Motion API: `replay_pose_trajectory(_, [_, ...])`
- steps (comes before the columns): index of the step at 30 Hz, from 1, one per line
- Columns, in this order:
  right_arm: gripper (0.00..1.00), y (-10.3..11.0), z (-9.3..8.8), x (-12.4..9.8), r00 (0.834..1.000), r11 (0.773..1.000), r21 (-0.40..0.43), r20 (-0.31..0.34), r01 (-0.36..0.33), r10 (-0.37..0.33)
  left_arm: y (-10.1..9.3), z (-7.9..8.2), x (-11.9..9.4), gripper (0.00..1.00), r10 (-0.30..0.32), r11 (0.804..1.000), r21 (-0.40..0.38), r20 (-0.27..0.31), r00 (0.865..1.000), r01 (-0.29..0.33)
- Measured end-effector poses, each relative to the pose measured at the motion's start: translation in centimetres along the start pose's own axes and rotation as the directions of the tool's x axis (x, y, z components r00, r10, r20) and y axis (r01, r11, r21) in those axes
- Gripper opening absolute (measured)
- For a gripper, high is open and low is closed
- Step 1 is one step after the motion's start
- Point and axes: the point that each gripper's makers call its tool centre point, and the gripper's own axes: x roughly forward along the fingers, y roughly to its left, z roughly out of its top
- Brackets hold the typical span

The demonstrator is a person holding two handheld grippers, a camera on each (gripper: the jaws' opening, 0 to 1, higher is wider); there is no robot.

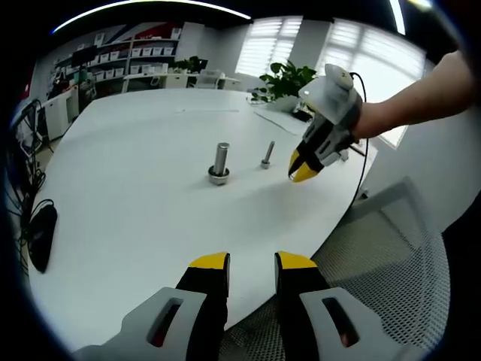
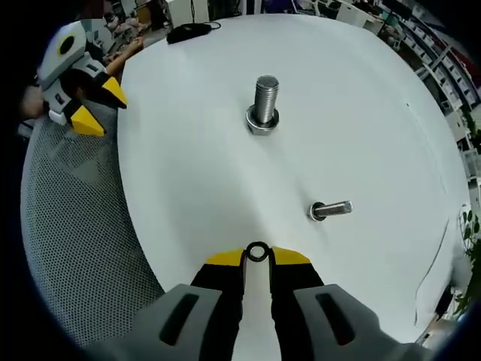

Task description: Place the washer onto the threaded stud by aligning its center hole with the stud, sliding it down to the base, and recovering from edge contact or off-axis alignment until the washer reaches the visible bottom stop.

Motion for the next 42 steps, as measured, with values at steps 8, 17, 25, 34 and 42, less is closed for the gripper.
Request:
replay_pose_trajectory(8, [0.14,-1.7,0.5,-1.0,1.000,1.000,0.009,0.006,0.016,-0.016,0.0,0.0,0.0,0.22,0.001,1.000,0.000,0.002,1.000,-0.001])
replay_pose_trajectory(17, [0.14,-2.9,0.7,-1.7,0.999,0.999,-0.025,-0.004,0.035,-0.036,0.1,0.0,0.0,0.22,0.001,1.000,0.001,0.001,1.000,-0.001])
replay_pose_trajectory(25, [0.14,-4.2,1.3,-2.3,0.998,0.998,-0.035,0.012,0.060,-0.059,0.0,0.0,0.0,0.22,0.000,1.000,0.002,-0.002,1.000,0.001])
replay_pose_trajectory(34, [0.14,-5.2,2.3,-2.8,0.996,0.995,-0.052,0.037,0.085,-0.083,0.1,-0.1,0.1,0.21,0.000,1.000,0.001,-0.003,1.000,0.000])
replay_pose_trajectory(42, [0.14,-5.7,3.0,-2.8,0.994,0.993,-0.065,0.048,0.096,-0.093,0.1,0.0,0.0,0.21,0.003,1.000,0.001,-0.003,1.000,-0.003])
